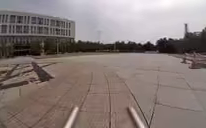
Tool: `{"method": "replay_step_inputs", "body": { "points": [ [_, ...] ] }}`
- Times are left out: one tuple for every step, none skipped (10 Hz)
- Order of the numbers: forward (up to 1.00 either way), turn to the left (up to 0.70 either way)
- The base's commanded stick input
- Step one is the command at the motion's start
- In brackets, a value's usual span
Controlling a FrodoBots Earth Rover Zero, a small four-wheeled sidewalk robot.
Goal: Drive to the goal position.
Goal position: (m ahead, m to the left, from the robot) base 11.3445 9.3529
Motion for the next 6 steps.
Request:
{"method": "replay_step_inputs", "body": {
  "points": [
    [0.69,0.0],
    [0.69,0.0],
    [0.69,0.0],
    [0.69,0.0],
    [0.69,0.0],
    [0.69,0.0]
  ]
}}
